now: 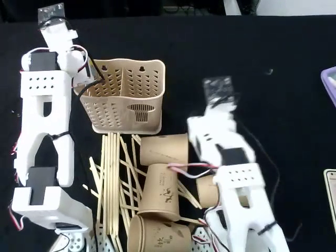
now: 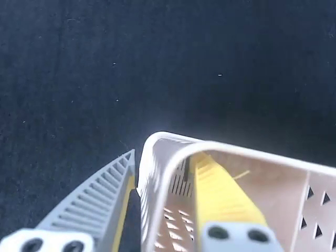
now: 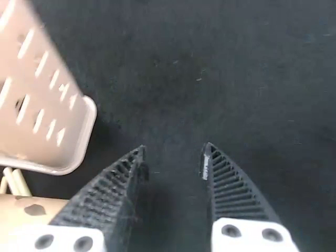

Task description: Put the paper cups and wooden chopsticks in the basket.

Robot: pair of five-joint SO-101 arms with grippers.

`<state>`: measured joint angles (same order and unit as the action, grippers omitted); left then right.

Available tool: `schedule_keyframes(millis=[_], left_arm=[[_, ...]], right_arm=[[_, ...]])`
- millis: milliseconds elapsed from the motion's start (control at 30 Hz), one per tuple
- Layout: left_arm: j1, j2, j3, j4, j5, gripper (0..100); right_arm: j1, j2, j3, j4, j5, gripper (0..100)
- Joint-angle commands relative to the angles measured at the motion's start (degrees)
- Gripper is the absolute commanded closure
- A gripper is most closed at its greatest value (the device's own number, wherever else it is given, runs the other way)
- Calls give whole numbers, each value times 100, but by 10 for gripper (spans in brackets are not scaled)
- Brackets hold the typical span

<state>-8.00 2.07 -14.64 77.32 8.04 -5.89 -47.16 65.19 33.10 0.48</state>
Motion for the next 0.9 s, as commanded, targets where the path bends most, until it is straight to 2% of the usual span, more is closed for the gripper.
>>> schedule_keyframes(millis=[0,167,300,400,467,633,767,867], left_arm=[[-22,-97,-892,440,44,826],[-48,-114,-1701,976,44,830],[-66,-114,-2466,1802,44,830],[-57,-114,-2976,2330,35,830],[-84,-132,-3134,2356,35,830],[-356,-844,-3046,2356,-835,830],[-382,-1855,-2325,2356,-1380,828],[-708,-2585,-1376,2338,-1538,827]], right_arm=[[413,-505,-989,1020,-26,822],[563,-558,-1499,1653,18,822],[1196,-541,-2747,2848,334,822],[1310,-541,-3477,3640,369,822],[1292,-541,-3670,4000,378,822],[1275,-549,-3099,3938,334,825],[246,-523,-2018,3385,325,822],[-677,-303,-1552,3103,193,821]])
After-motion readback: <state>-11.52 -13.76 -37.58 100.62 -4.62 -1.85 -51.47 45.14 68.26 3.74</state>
